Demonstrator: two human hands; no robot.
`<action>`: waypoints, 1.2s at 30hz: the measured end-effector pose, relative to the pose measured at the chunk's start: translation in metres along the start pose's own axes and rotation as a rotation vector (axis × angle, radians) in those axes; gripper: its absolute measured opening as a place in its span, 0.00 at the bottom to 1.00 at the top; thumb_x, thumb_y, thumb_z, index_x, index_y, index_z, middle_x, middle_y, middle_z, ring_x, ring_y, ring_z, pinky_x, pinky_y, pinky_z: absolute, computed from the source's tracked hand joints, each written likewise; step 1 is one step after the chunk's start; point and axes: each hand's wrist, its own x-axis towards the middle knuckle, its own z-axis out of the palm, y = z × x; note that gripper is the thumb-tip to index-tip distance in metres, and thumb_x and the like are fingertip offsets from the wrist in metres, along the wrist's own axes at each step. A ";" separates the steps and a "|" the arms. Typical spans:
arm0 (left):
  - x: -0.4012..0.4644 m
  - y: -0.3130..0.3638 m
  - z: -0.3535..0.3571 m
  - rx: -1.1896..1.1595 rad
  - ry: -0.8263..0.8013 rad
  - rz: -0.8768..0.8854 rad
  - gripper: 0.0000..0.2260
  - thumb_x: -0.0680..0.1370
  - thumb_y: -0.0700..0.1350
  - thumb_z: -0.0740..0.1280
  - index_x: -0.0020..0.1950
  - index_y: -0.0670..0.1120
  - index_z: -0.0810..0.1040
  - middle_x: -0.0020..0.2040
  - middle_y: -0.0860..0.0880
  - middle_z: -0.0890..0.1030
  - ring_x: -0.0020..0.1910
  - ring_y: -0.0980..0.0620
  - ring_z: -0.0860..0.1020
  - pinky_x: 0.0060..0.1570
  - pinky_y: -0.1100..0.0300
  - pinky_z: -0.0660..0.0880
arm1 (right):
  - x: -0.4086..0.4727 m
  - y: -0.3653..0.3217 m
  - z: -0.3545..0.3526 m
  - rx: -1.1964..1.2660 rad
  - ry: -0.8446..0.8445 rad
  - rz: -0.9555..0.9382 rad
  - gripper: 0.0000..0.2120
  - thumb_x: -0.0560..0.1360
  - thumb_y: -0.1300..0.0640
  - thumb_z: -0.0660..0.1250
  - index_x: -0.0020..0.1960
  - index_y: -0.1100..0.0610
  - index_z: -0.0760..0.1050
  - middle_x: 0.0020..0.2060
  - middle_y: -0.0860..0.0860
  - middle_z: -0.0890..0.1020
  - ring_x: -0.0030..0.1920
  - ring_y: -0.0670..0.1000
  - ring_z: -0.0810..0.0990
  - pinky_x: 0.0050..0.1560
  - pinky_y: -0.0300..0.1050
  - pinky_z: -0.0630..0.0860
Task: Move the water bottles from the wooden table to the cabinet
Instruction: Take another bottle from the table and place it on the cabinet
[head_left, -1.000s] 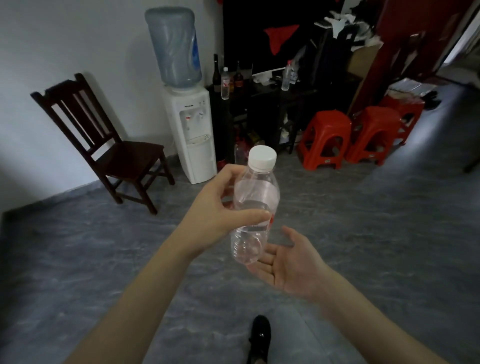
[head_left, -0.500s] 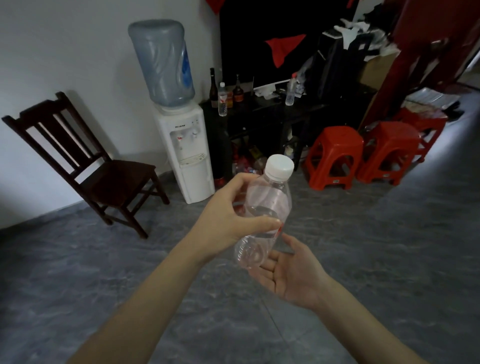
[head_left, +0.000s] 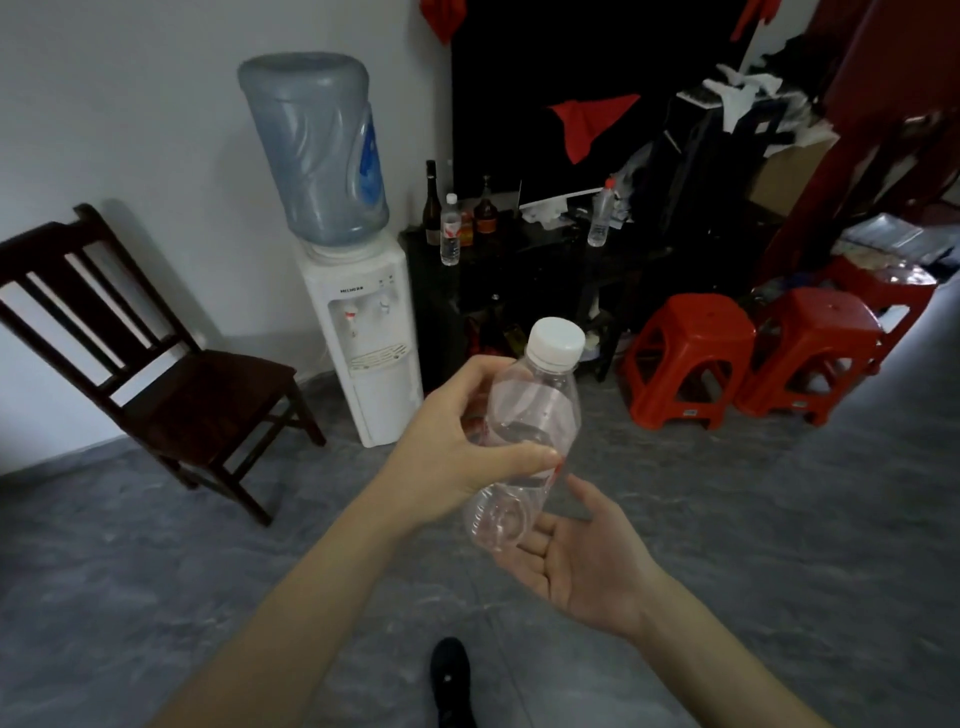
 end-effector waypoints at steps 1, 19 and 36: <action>0.015 -0.004 -0.008 0.004 -0.002 0.004 0.26 0.64 0.55 0.80 0.59 0.61 0.77 0.54 0.58 0.83 0.53 0.58 0.83 0.52 0.65 0.79 | 0.012 -0.012 0.005 0.004 0.000 0.001 0.37 0.77 0.35 0.57 0.67 0.67 0.74 0.62 0.64 0.79 0.59 0.61 0.81 0.57 0.51 0.78; 0.273 -0.073 -0.099 0.004 0.020 0.007 0.24 0.64 0.58 0.78 0.58 0.65 0.77 0.53 0.59 0.85 0.53 0.58 0.84 0.50 0.63 0.80 | 0.181 -0.208 0.062 0.043 0.006 0.027 0.38 0.76 0.35 0.58 0.69 0.67 0.72 0.65 0.64 0.77 0.58 0.61 0.80 0.60 0.50 0.74; 0.565 -0.125 -0.100 0.027 -0.058 -0.040 0.25 0.68 0.54 0.77 0.64 0.64 0.75 0.60 0.57 0.83 0.62 0.54 0.81 0.62 0.50 0.79 | 0.334 -0.479 0.038 -0.017 0.030 0.066 0.33 0.76 0.39 0.61 0.66 0.66 0.75 0.67 0.63 0.76 0.69 0.62 0.74 0.59 0.52 0.76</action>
